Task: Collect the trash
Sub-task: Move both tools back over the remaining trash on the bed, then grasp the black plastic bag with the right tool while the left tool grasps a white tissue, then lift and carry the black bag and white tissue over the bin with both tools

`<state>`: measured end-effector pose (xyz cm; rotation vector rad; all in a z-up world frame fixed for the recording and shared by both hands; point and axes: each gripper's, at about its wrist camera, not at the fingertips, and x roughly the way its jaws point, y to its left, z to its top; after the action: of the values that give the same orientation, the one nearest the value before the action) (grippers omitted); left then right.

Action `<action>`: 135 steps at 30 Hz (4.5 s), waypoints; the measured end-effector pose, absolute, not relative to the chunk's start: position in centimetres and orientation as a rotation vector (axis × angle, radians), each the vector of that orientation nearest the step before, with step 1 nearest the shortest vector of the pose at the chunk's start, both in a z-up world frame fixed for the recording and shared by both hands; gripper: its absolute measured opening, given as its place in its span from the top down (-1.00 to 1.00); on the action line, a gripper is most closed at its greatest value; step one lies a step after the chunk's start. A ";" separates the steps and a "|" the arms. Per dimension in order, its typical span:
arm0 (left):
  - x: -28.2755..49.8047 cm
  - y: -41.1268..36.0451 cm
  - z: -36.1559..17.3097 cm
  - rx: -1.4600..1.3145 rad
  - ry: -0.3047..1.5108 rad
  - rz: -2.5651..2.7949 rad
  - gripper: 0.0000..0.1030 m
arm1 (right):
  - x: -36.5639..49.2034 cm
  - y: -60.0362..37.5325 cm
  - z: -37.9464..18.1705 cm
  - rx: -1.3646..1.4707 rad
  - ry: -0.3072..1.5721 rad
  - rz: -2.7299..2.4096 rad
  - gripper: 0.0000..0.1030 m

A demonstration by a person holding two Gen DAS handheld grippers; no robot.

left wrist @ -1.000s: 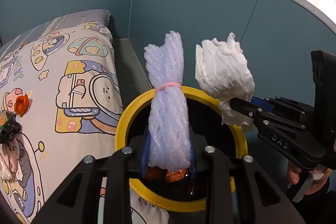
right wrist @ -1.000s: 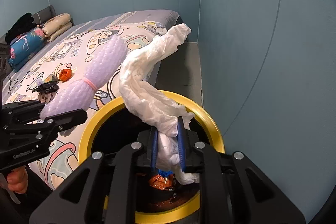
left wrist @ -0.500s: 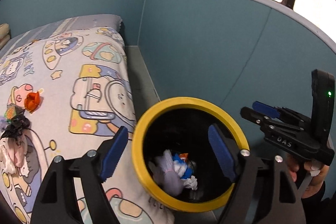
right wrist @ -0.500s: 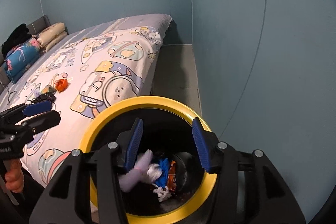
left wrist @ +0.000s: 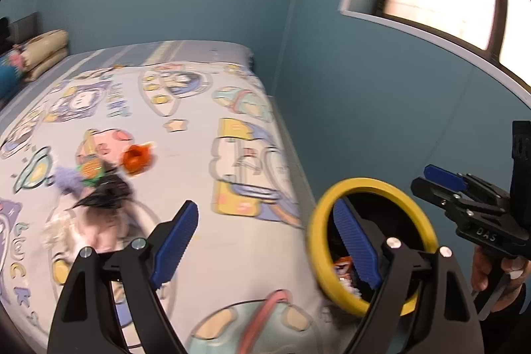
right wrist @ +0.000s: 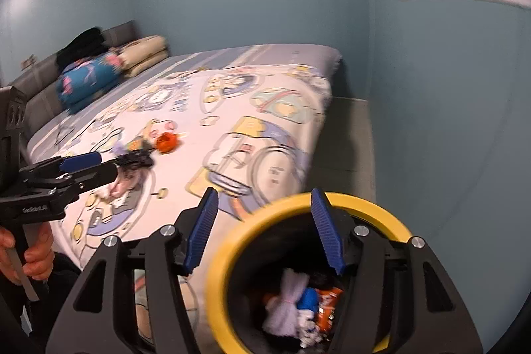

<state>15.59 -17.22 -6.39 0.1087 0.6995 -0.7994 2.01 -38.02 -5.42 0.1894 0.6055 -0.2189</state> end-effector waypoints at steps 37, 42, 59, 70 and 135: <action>29.4 2.0 -17.0 -0.103 0.922 -0.410 -0.56 | 28.7 -19.9 -12.1 -0.033 0.855 0.262 -0.11; 30.5 1.9 -17.8 -0.112 0.941 -0.411 -0.56 | 31.2 -18.8 -12.5 -0.028 0.881 0.290 -0.16; 33.4 2.5 -20.2 -0.187 1.025 -0.414 0.01 | 37.2 -18.7 -17.6 0.068 1.059 0.273 0.06; 34.1 2.7 -20.7 -0.195 1.041 -0.424 0.72 | 37.5 -19.0 -17.9 0.091 1.068 0.273 0.49; 21.0 -0.1 -4.5 -0.124 0.664 -0.502 0.97 | 16.2 -27.1 -5.7 0.103 0.706 0.155 0.56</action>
<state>21.05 -0.09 -4.49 -0.1240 0.6644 -0.5024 16.21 -27.06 -5.74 0.1026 0.7058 0.1554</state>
